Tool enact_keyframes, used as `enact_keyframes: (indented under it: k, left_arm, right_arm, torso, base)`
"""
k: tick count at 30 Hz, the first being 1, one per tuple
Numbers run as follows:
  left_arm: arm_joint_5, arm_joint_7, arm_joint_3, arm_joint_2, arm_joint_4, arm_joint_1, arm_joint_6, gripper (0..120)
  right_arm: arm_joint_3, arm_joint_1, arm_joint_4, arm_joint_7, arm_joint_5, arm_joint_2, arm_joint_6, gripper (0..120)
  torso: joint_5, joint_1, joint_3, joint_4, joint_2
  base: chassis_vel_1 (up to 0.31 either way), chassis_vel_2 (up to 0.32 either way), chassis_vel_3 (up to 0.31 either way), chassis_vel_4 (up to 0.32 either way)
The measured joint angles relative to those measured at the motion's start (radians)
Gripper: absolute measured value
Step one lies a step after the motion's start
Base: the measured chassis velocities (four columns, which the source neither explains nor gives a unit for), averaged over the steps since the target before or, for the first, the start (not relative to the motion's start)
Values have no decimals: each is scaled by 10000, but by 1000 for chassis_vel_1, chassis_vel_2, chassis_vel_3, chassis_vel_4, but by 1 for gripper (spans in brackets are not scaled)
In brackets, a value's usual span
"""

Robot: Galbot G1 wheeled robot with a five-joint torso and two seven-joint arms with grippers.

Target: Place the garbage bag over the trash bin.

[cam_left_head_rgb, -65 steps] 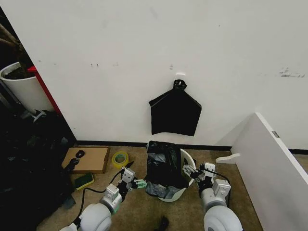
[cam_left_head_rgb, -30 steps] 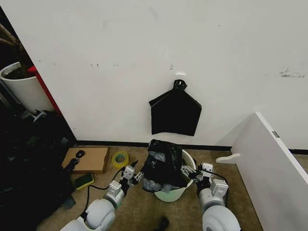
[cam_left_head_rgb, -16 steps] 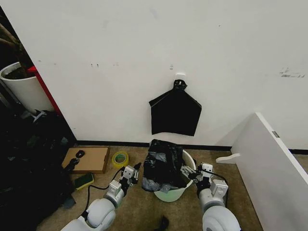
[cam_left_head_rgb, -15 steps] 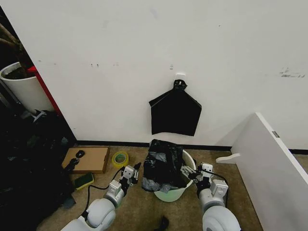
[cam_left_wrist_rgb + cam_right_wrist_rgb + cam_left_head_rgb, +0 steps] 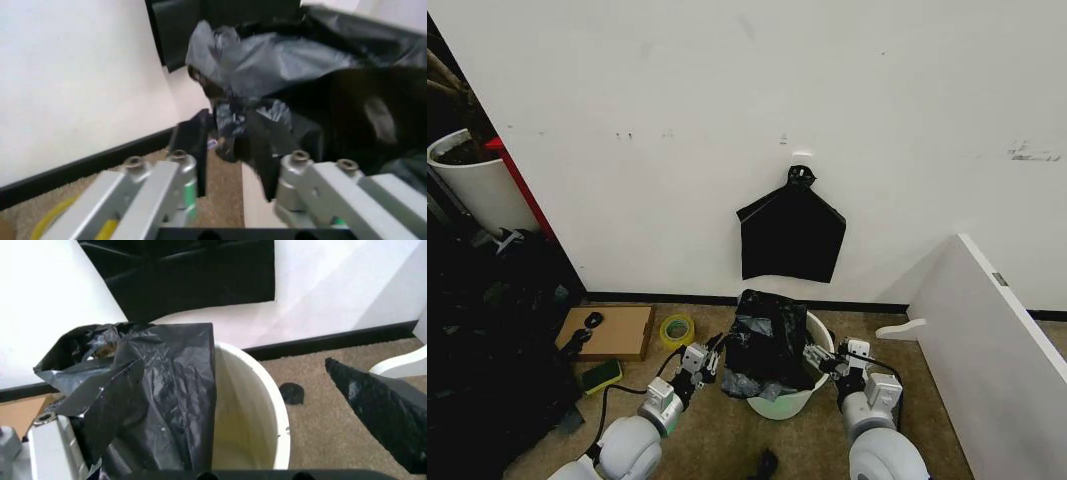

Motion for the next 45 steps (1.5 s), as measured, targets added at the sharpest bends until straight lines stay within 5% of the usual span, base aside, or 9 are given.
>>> enact_keyframes:
  k: [19,45]
  left_arm:
    - [-534,470,221,-468,1143,-556,-357,94]
    - [-731,379,292,-1006,1750,-929,-400,3]
  right_arm:
    - [-32,39,64,-6,84,12,-36,100]
    - [-33,-6,51,2,108,15,-33,100]
  torso:
    - [3,0,0,1,0]
    - [2,0,0,1,0]
  base:
    - [0,0,0,0]
    - [0,0,0,0]
